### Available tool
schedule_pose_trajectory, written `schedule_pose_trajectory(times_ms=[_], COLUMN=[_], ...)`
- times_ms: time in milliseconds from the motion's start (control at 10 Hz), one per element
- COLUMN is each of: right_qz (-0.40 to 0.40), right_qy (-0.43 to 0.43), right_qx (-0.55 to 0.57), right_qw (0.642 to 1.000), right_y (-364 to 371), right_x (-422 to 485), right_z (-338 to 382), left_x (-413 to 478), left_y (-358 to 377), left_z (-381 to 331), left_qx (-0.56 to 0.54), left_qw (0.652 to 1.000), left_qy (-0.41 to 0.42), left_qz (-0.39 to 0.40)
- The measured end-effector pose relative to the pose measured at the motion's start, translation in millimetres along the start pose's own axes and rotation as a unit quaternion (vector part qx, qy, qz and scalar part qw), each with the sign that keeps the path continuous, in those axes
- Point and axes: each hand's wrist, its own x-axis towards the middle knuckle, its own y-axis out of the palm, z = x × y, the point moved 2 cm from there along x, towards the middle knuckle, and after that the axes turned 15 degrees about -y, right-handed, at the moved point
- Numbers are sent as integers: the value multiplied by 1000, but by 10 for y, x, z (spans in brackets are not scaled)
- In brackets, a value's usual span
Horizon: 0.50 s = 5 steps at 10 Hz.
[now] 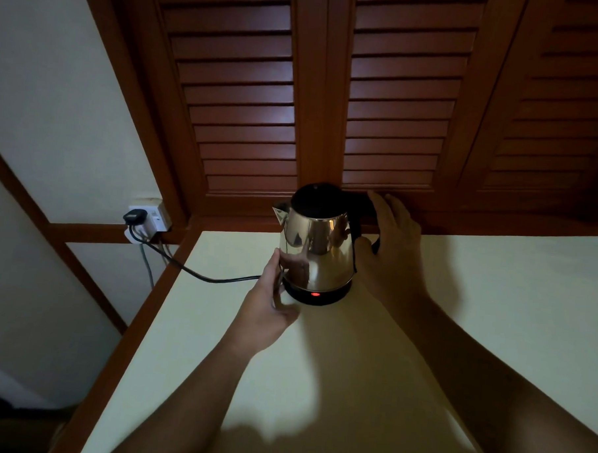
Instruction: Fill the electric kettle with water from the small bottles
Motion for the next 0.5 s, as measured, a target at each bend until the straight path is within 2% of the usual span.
schedule_pose_trajectory(times_ms=[200, 300, 400, 500], right_qz=[3, 44, 175, 262], right_qy=[16, 34, 6, 12], right_qx=[62, 50, -78, -141], right_qw=[998, 997, 981, 955], right_y=[86, 177, 289, 409], right_x=[-579, -951, -1134, -1202], right_z=[46, 31, -40, -103], left_x=[-151, -242, -262, -212], left_y=[-2, -17, 25, 92], left_z=[-55, 20, 149, 228], left_qx=[73, 223, 342, 427], left_qw=[996, 970, 931, 893], left_qy=[1, 28, 22, 28], left_qz=[-48, -94, -125, -143])
